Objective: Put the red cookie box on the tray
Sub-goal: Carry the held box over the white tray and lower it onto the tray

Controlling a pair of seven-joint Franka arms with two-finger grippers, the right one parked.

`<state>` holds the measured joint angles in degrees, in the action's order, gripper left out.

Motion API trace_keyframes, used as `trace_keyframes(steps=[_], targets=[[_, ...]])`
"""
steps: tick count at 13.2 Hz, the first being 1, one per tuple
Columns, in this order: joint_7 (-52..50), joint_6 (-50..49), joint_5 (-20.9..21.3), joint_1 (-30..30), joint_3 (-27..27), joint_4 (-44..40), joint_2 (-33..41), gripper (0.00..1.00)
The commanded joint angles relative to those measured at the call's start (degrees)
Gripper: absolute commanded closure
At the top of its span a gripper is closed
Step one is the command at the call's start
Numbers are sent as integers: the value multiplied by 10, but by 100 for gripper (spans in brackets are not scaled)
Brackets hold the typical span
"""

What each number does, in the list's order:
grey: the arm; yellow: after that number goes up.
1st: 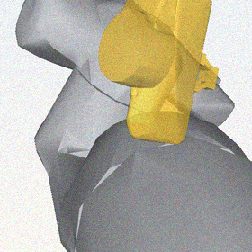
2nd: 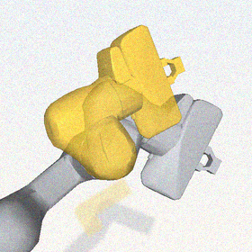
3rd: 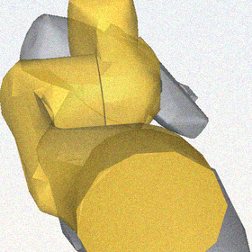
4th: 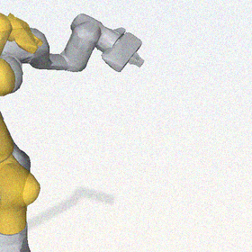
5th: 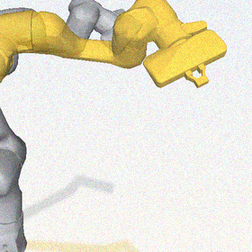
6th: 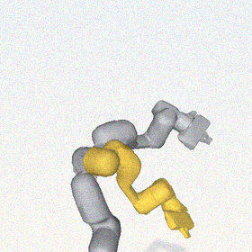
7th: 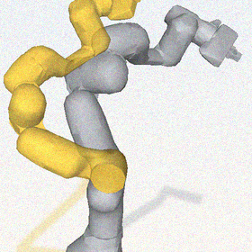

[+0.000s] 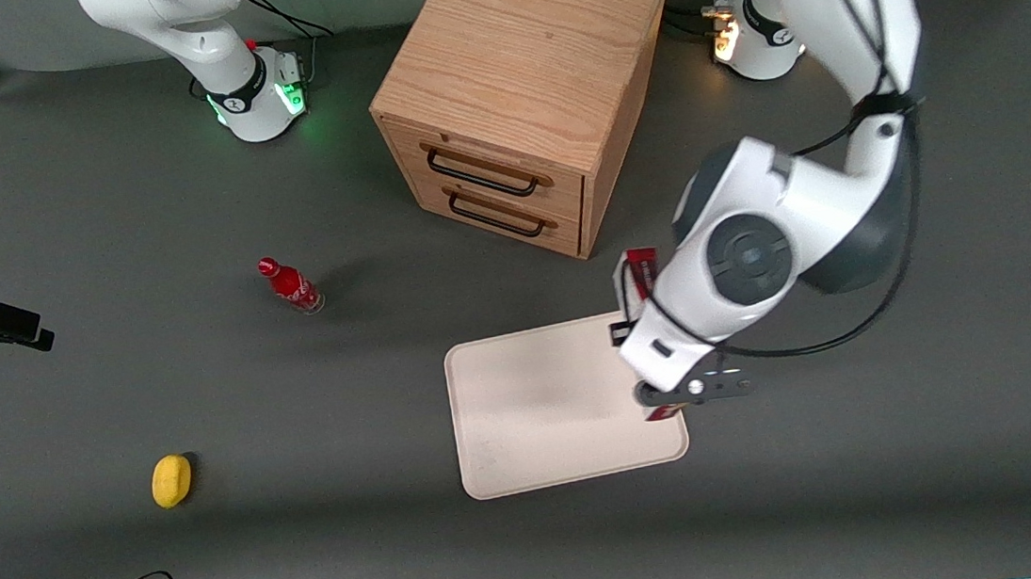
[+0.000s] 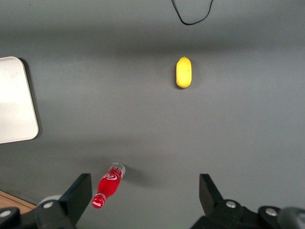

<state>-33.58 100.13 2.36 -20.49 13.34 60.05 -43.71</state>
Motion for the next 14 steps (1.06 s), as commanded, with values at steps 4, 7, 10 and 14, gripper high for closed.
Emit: trace_keyframes(steps=[4, 7, 10, 14], targets=[[-29, 85, 72, -2, -9, 62, -51, 100], [-31, 118, 81, -1, -11, 63, -73, 100], [-40, 138, 82, -2, -23, 63, -80, 100], [-37, 151, 98, -1, -32, 63, -70, 0]])
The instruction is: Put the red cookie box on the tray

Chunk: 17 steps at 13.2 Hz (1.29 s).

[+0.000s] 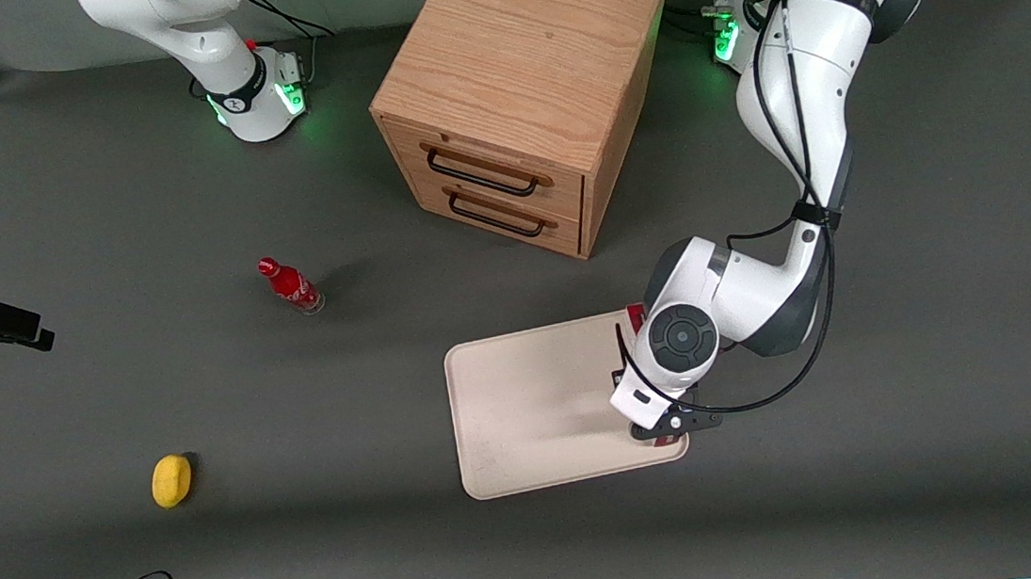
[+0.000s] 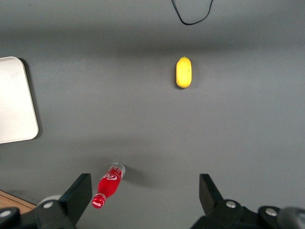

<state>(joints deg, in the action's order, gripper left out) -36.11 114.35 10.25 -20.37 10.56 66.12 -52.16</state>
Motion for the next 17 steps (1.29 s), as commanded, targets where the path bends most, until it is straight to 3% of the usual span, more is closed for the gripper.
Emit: trace_keyframes(steps=[1, 5, 9, 12, 15, 17], targets=[[-9, 9, 15, 2, -5, 1, 26, 0], [5, -79, 8, 37, -4, 37, 146, 0], [83, -120, -37, 114, -5, 180, 326, 0], [168, -170, -46, 167, -9, 257, 444, 0], [315, -196, -58, 221, -11, 333, 543, 0], [325, -197, -85, 251, -11, 383, 611, 0]])
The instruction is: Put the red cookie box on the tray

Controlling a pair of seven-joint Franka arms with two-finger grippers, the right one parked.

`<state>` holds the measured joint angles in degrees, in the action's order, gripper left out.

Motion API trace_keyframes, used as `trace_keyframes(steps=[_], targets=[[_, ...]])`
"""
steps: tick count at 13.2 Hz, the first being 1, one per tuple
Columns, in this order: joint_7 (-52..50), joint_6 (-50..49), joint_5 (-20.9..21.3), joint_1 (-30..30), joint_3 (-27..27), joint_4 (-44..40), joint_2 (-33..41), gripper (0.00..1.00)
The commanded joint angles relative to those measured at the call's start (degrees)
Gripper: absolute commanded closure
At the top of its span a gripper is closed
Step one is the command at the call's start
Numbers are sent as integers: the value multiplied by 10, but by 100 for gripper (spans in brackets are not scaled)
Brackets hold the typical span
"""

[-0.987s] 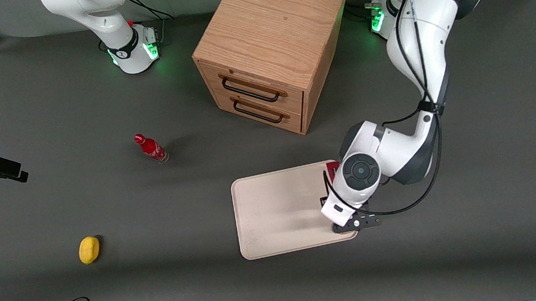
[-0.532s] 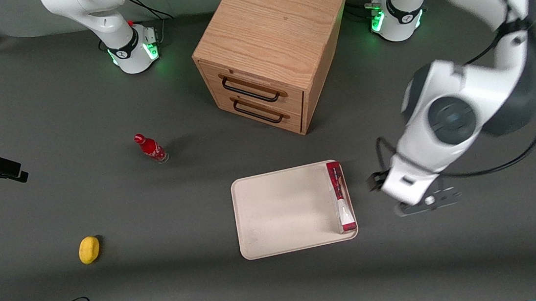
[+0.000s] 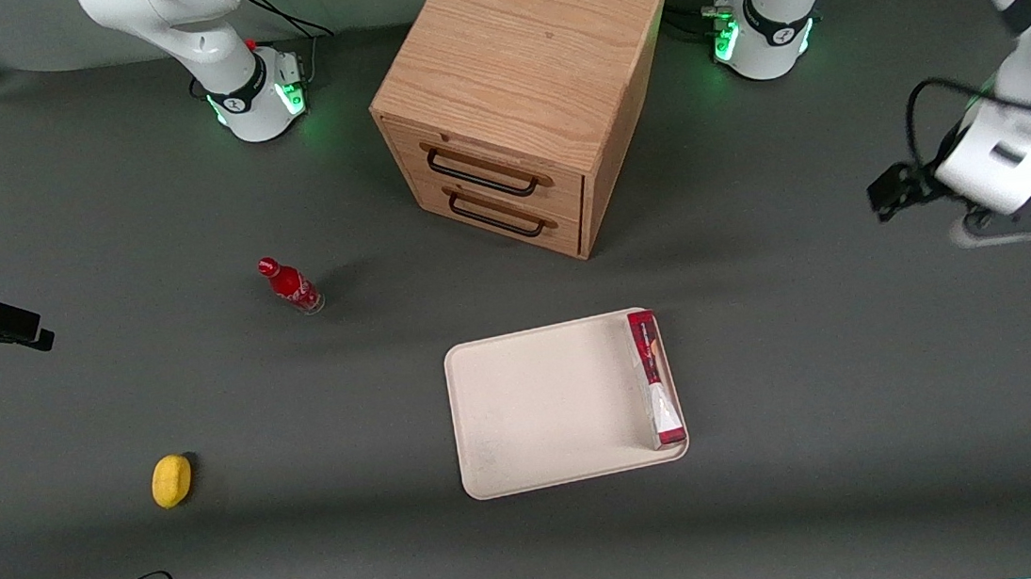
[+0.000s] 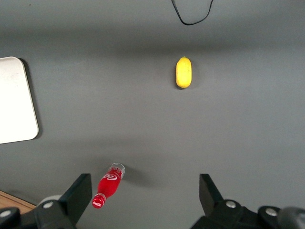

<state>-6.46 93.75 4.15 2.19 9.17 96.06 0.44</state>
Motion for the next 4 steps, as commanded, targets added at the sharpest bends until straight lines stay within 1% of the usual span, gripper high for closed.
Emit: trace_keyframes(steps=[1, 2, 4], targets=[[31, 8, -27, 31, 3, 97, 105, 0], [32, 7, -27, 35, 3, 106, 119, 0], [35, 2, -27, 36, 3, 106, 125, 0]])
